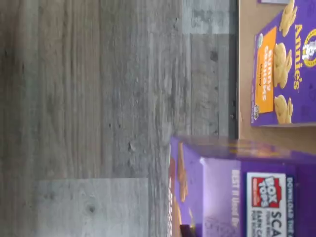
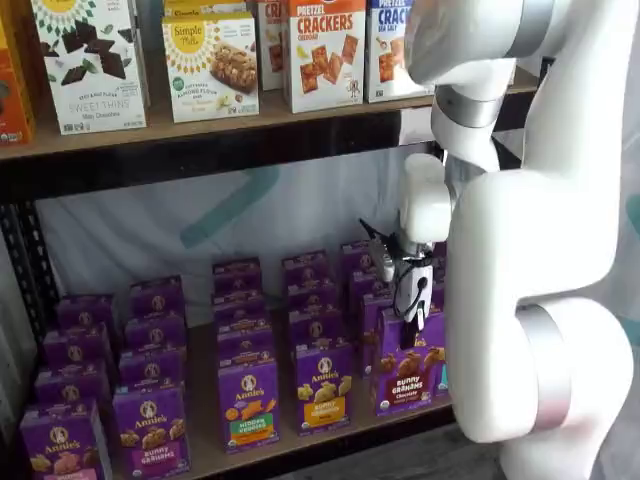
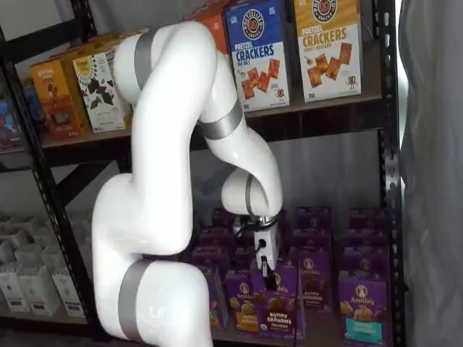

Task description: Pick up the purple box with a brown patch in the center, on the bottom shelf, the fifth box from the left

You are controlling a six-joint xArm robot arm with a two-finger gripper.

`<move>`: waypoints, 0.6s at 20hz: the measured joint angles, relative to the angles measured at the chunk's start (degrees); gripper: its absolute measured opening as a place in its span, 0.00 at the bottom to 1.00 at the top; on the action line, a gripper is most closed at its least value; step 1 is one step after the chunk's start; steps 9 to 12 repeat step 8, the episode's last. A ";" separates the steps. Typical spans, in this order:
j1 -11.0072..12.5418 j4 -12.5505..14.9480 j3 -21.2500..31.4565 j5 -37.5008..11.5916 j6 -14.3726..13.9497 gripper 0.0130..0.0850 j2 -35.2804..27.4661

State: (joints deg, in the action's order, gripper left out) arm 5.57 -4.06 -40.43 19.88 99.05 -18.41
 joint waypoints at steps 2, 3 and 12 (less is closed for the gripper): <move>0.14 0.60 1.34 1.49 -0.49 0.22 2.66; 0.22 0.94 1.78 2.07 -0.75 0.22 3.61; 0.40 2.37 2.77 4.51 -1.95 0.22 6.43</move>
